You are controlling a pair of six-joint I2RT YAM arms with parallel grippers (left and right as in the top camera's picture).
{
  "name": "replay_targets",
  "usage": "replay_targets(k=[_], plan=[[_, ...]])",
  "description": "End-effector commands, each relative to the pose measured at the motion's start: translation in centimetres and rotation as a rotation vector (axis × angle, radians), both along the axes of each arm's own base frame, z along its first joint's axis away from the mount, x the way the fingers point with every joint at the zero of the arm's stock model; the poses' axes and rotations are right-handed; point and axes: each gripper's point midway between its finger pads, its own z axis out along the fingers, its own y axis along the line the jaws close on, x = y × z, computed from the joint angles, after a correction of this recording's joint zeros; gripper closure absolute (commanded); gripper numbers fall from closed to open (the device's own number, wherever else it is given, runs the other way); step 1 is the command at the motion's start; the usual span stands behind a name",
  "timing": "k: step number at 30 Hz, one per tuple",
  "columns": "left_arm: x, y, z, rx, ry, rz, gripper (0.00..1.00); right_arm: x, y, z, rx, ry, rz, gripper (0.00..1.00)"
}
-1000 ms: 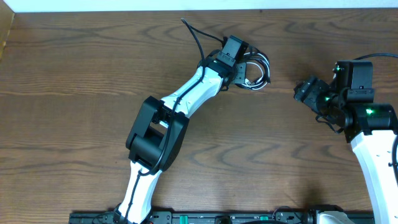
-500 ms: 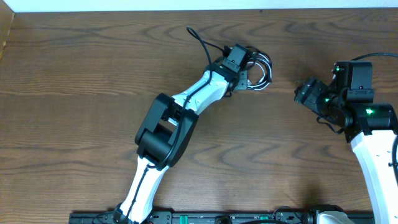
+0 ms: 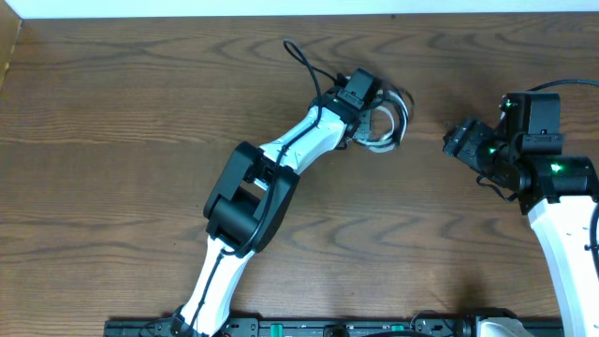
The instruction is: Untangle cables
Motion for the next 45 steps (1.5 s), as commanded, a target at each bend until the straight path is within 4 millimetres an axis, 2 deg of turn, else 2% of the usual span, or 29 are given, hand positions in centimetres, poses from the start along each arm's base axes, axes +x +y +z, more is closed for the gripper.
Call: replay_targets(k=[1, 6, 12, 15, 18, 21, 27, 28, 32, 38, 45], plan=[[-1.5, 1.8, -0.8, 0.072, 0.054, 0.007, 0.92, 0.0, 0.0, 0.4, -0.017, -0.014, 0.012, 0.21], [-2.2, 1.4, 4.6, 0.043, 0.013, -0.095, 0.92, 0.3, 1.2, -0.2, -0.019, -0.005, 0.073, 0.23], [-4.0, 1.1, 12.8, -0.037, -0.059, -0.198, 0.92, 1.1, 4.0, -0.9, 0.021, -0.012, 0.238, 0.26], [-5.0, 1.7, 14.6, -0.045, -0.058, -0.202, 0.93, 1.3, 4.4, -1.8, 0.033, 0.012, 0.249, 0.28], [-6.0, 1.9, 14.3, -0.045, -0.014, -0.208, 0.92, 1.4, 4.4, -2.6, 0.034, 0.037, 0.250, 0.29], [-6.0, 1.9, 13.2, -0.035, 0.009, -0.207, 0.89, 1.5, 4.4, -3.1, 0.035, 0.054, 0.249, 0.29], [-3.6, 1.7, 11.4, -0.014, -0.038, -0.180, 0.83, 1.1, 4.4, -3.3, 0.035, 0.071, 0.249, 0.29], [-3.4, 1.6, 10.9, -0.013, -0.037, -0.179, 0.75, 1.0, 4.4, -3.4, 0.035, 0.076, 0.250, 0.29], [-3.1, 1.6, 9.3, 0.000, -0.014, -0.175, 0.57, 0.8, 4.3, -3.5, 0.029, 0.088, 0.254, 0.29], [-4.9, 2.7, 8.1, 0.034, 0.077, -0.179, 0.57, 0.8, 4.3, -3.5, 0.029, 0.088, 0.254, 0.28], [-8.0, 1.3, 7.0, -0.038, 0.208, -0.251, 0.57, 0.8, 4.3, -3.5, 0.028, 0.087, 0.254, 0.28]])
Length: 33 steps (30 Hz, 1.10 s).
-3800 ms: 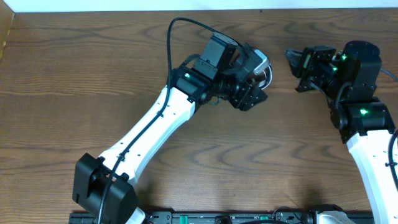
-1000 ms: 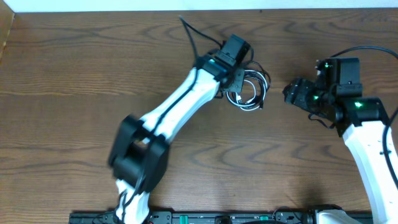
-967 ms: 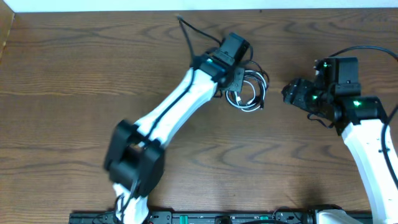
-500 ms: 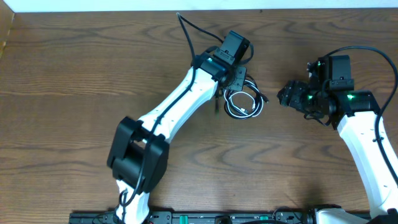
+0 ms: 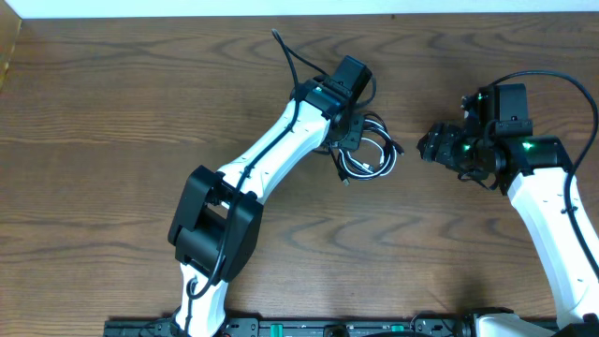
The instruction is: Untangle cables
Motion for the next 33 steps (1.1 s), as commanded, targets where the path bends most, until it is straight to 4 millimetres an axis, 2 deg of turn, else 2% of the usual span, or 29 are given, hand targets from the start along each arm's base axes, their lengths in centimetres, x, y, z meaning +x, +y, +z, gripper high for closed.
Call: replay_targets(k=[1, 4, 8, 16, 23, 28, 33], plan=[[-1.7, -0.9, -1.2, -0.031, 0.071, -0.046, 0.57, 0.0, 0.3, 0.1, -0.004, -0.004, 0.021, 0.28], [-3.2, -1.1, -2.4, -0.042, 0.148, -0.040, 0.64, -0.1, 0.3, 0.0, -0.004, -0.001, 0.021, 0.28], [-4.8, -0.3, -3.5, -0.017, 0.241, 0.087, 0.78, -0.1, 0.2, 0.0, -0.004, 0.000, 0.021, 0.28], [-5.3, -0.7, -4.0, -0.043, 0.305, 0.329, 0.77, -0.1, 0.3, 0.0, -0.004, 0.000, 0.021, 0.28], [-5.8, -2.5, -5.4, -0.099, 0.312, 0.455, 0.77, -0.1, 0.3, 0.0, -0.004, 0.000, 0.021, 0.28], [-5.5, -4.0, -5.3, -0.147, 0.289, 0.471, 0.79, -0.2, 0.3, 0.0, -0.004, 0.002, 0.021, 0.28], [-5.2, -3.0, -5.8, -0.105, 0.257, 0.605, 0.81, -0.5, 0.2, -0.1, -0.005, 0.015, 0.021, 0.28]])
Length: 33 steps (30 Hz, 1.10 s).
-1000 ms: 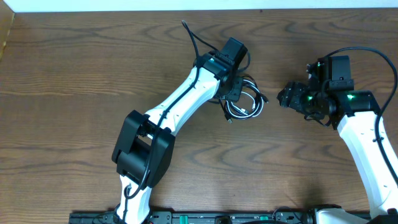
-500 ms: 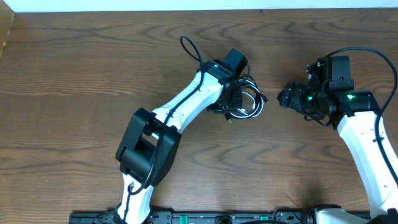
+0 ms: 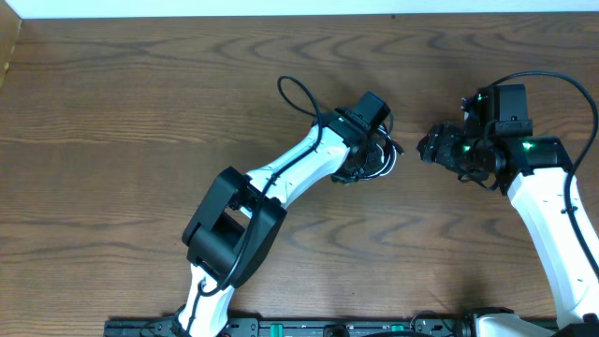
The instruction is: Untangle cables
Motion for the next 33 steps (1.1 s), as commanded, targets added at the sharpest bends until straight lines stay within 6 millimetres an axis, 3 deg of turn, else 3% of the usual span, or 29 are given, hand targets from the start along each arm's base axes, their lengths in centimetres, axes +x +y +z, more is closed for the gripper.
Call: replay_targets(k=[1, 11, 23, 33], plan=[[0.4, 1.3, -1.1, 0.065, 0.005, 0.139, 0.81, -0.2, 0.2, 0.0, -0.004, 0.003, 0.022, 0.28], [0.1, 2.5, -2.6, 0.100, 0.013, 0.225, 0.79, -0.2, 0.2, 0.0, -0.004, 0.005, 0.022, 0.28], [0.9, 2.2, -2.8, 0.090, -0.019, 0.231, 0.76, -0.5, 0.2, -0.1, -0.005, 0.016, 0.022, 0.28], [0.1, 2.8, -4.3, 0.133, 0.019, 0.227, 0.76, -0.7, 0.2, -0.2, -0.009, 0.024, 0.029, 0.28]])
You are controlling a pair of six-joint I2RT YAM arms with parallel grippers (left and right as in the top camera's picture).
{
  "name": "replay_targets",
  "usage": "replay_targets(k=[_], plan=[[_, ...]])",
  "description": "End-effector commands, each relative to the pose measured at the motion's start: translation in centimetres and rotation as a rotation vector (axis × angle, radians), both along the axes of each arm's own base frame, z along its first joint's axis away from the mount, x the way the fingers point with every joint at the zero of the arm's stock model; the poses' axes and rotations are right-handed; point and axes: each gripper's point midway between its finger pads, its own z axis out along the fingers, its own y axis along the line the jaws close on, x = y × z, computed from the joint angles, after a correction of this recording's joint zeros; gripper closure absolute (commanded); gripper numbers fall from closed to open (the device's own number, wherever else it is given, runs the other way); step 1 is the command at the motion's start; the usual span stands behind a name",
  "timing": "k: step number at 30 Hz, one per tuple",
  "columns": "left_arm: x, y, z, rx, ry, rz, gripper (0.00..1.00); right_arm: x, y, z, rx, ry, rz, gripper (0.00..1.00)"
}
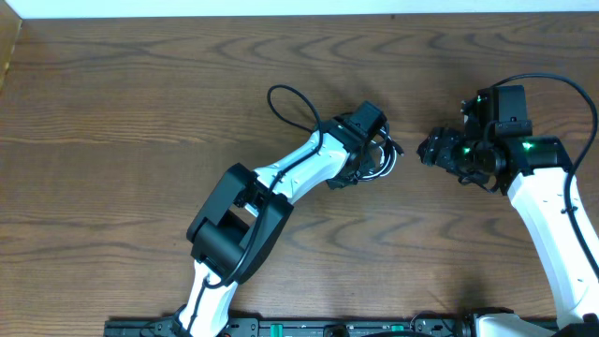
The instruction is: Untangle cables
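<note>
A small tangle of black and white cables [382, 161] lies on the wooden table [112, 140], just right of centre. My left gripper [372, 152] is down in the tangle. Its wrist covers most of the fingers, which seem closed on the loops. A short black cable end [397, 148] sticks out to the right. My right gripper [430, 150] points left, a short gap away from that end and touching nothing. Its fingers are too dark to tell how they stand.
The left arm's own black cable loop [285, 105] arches above its forearm. The right arm's cable [562, 84] curves over its wrist. The table's far edge [281, 17] meets a white wall, and a dark rail [309, 328] runs along the near edge.
The left wrist has shifted slightly up and left over the tangle, and the arm's cable loop has moved left. The tangle and the right arm stay where they were.
The left gripper first sat on the tangle farther back on the table, with the right arm off to the right. Then both tangle and gripper were nearer and further left, and the right gripper had come closer. Since then only the left wrist has changed its pose.
</note>
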Motion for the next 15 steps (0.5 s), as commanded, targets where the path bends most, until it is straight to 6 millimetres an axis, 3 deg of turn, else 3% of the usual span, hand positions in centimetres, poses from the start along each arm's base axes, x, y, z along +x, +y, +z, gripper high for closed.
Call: replay_targets(k=[1, 9, 15], plan=[[-0.3, 0.7, -1.2, 0.042, 0.015, 0.017, 0.76, -0.1, 0.3, 0.1, -0.007, -0.005, 0.031, 0.28], [1.2, 3.0, -1.6, 0.166, -0.080, 0.047, 0.75, -0.1, 0.2, 0.1, -0.007, -0.005, 0.031, 0.28], [0.7, 3.9, -4.1, 0.233, -0.051, -0.002, 0.76, -0.1, 0.3, 0.1, -0.007, -0.005, 0.031, 0.28]])
